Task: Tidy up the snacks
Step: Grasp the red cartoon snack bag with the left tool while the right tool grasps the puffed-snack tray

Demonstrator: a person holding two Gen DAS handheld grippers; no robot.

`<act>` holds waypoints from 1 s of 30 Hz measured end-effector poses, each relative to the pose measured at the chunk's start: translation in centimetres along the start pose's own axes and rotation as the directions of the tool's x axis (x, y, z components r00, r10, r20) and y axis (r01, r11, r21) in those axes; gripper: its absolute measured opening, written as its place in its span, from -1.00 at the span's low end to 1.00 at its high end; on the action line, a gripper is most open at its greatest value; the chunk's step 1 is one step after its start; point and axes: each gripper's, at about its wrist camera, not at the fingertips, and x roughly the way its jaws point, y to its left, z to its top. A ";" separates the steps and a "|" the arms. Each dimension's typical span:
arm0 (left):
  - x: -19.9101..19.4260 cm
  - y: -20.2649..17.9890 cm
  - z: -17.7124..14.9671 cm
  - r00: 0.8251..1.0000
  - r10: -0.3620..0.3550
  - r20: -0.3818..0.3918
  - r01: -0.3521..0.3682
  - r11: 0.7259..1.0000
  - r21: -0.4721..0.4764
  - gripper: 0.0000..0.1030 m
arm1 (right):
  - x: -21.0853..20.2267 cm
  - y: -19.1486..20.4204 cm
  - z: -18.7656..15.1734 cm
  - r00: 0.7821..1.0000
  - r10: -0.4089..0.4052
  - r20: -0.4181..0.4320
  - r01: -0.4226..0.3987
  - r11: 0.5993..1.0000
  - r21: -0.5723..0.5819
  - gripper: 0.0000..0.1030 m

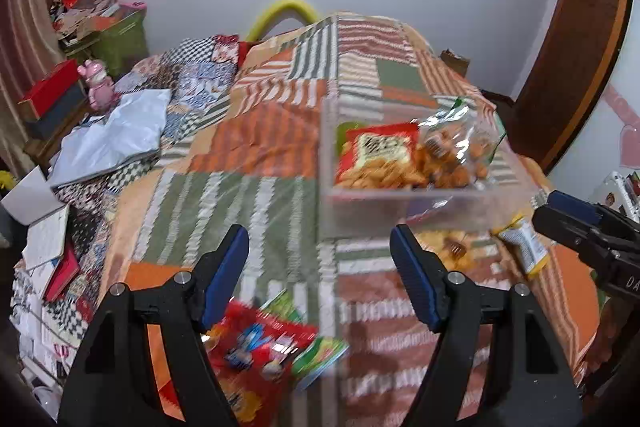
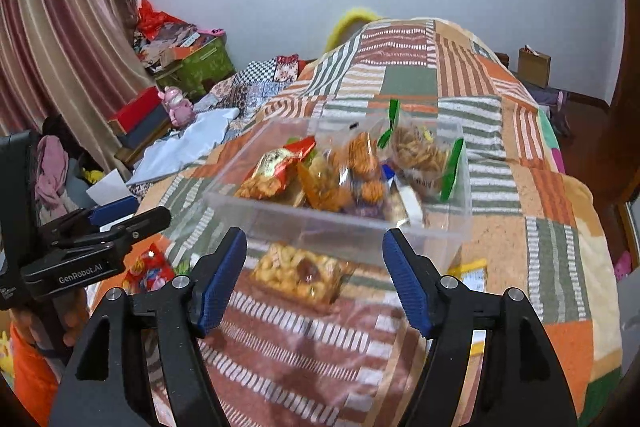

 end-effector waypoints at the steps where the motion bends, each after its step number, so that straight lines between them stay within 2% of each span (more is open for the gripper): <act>1: -0.1 0.5 -0.4 1.000 0.006 -0.006 -0.006 1.000 -0.005 0.41 | 0.1 0.1 -0.3 1.000 -0.001 -0.007 0.001 1.000 -0.001 0.32; 3: -0.3 1.3 -1.0 1.000 0.013 -0.013 -0.013 1.000 -0.016 0.42 | 0.4 0.2 -1.0 1.000 -0.004 -0.023 0.004 1.000 -0.007 0.36; 6: -0.2 2.8 -2.2 0.999 0.027 -0.029 -0.028 0.999 -0.035 0.58 | 0.9 0.4 -1.9 0.999 -0.011 -0.047 0.010 1.000 -0.016 0.46; 11: 1.2 5.1 -4.6 0.993 0.061 -0.098 -0.066 0.997 -0.051 0.59 | 2.4 0.4 -3.2 0.995 -0.016 -0.098 0.014 1.000 -0.023 0.46; 17: 2.7 6.6 -7.3 0.986 0.019 -0.168 -0.033 0.996 -0.079 0.59 | 4.2 0.4 -4.1 0.988 -0.012 -0.152 0.008 1.000 -0.024 0.46; 21: 3.0 6.6 -8.2 0.986 -0.024 -0.165 0.009 0.996 -0.094 0.76 | 5.5 0.7 -4.1 0.984 -0.016 -0.180 0.009 0.999 -0.038 0.46; 26: 4.4 6.4 -9.1 0.981 -0.021 -0.195 0.007 0.997 -0.076 0.78 | 7.2 1.3 -4.0 0.977 -0.014 -0.211 0.004 0.999 -0.051 0.46; 30: 4.4 6.4 -9.1 0.984 -0.028 -0.176 0.015 0.997 -0.074 0.80 | 8.5 1.8 -3.7 0.973 -0.010 -0.230 -0.001 0.999 -0.050 0.47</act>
